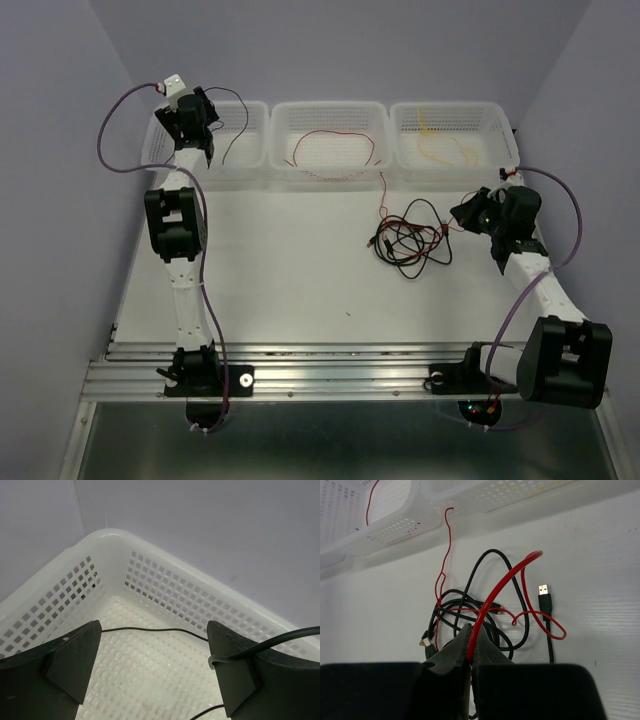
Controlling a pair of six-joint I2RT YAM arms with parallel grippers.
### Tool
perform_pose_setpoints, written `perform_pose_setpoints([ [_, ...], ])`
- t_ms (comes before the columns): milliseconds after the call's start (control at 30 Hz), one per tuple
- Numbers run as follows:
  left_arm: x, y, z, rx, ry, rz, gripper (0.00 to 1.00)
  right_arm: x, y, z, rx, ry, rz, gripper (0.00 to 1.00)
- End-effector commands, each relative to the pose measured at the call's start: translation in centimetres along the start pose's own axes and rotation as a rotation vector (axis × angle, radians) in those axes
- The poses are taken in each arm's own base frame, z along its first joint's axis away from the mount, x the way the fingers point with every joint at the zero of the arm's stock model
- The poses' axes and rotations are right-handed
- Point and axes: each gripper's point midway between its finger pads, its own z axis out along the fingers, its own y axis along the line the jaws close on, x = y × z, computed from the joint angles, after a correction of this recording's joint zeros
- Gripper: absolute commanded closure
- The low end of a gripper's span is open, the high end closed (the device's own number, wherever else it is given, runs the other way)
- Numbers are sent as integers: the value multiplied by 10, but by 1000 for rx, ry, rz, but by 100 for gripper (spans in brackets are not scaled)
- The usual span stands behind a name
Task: Untangle the cables
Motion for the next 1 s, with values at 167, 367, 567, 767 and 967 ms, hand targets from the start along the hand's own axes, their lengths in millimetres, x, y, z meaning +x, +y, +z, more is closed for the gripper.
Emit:
perform_pose_setpoints([
  [167, -99, -27, -53, 155, 22, 102, 1, -31, 22, -12, -40, -76, -62, 99],
  [367, -74, -26, -83, 248, 238, 260, 1, -32, 23, -11, -44, -70, -52, 99],
  [567, -69, -16, -105, 268, 372, 321, 1, -31, 24, -11, -44, -62, -43, 99],
  [767, -85, 4, -118, 210, 378, 310, 1, -33, 31, -10, -67, -60, -52, 99],
  [967, -95, 2, -136, 222, 383, 208, 1, -40, 68, -6, -119, -45, -141, 99],
])
